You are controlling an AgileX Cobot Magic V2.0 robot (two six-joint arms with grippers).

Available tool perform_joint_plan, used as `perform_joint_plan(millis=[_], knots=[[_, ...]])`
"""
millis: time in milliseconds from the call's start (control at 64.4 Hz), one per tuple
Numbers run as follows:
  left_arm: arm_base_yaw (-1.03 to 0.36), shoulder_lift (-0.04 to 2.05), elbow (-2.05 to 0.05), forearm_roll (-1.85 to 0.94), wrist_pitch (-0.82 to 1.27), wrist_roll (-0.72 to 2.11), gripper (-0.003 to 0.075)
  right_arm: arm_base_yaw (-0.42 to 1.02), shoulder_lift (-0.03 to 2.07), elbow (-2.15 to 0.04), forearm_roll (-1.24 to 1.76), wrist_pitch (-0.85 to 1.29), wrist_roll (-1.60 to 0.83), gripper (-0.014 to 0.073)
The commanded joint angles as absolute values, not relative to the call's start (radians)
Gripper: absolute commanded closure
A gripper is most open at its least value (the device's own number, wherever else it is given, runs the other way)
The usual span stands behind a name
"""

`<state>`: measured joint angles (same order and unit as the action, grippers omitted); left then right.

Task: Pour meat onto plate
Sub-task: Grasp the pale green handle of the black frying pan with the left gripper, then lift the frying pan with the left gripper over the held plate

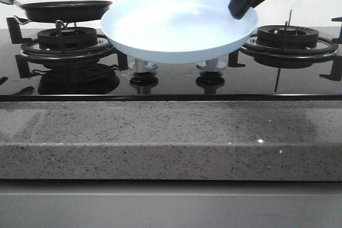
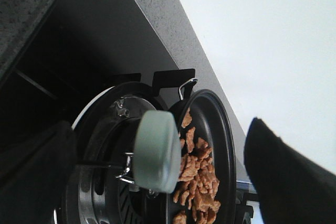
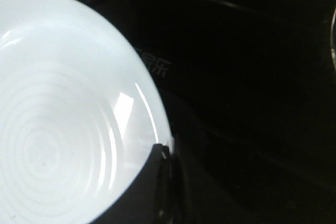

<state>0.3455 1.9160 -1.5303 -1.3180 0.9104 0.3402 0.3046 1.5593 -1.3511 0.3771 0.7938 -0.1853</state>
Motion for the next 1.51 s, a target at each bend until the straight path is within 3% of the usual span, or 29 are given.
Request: perform_joint_plan(millis=[0,233,435,745,978,1490], knots=[[0.340,1.867,-1.568,-1.387,0.928,0.346,0.0202,0.304,1.521,-1.379,0.410,0.749,-0.193,0.0657],[0.340,1.875,-1.568,-1.390,0.928,0.346,0.0561,0.304,1.521,-1.379,0.410,0.750,-0.193,0.0657],[0.343,1.875,-1.568,-1.446,0.965,0.346,0.0741,0.304,1.521,-1.379,0.410,0.750,-0.193,0.0657],[0.400,1.860,-1.568,-1.706,1.153,0.428,0.0741,0.304,1.521,-1.379,0.410,0.749,-0.193,0.0657],[0.384,1.753,-1.568,-1.645,1.156,0.491,0.0741,0.304,1.521,-1.379,0.410,0.749,-0.193,0.0657],[0.119,1.481,-1.568,-1.311,0.955,0.523,0.0741,0.304,1.521,-1.379,0.410,0.749,-0.193,0.0657]])
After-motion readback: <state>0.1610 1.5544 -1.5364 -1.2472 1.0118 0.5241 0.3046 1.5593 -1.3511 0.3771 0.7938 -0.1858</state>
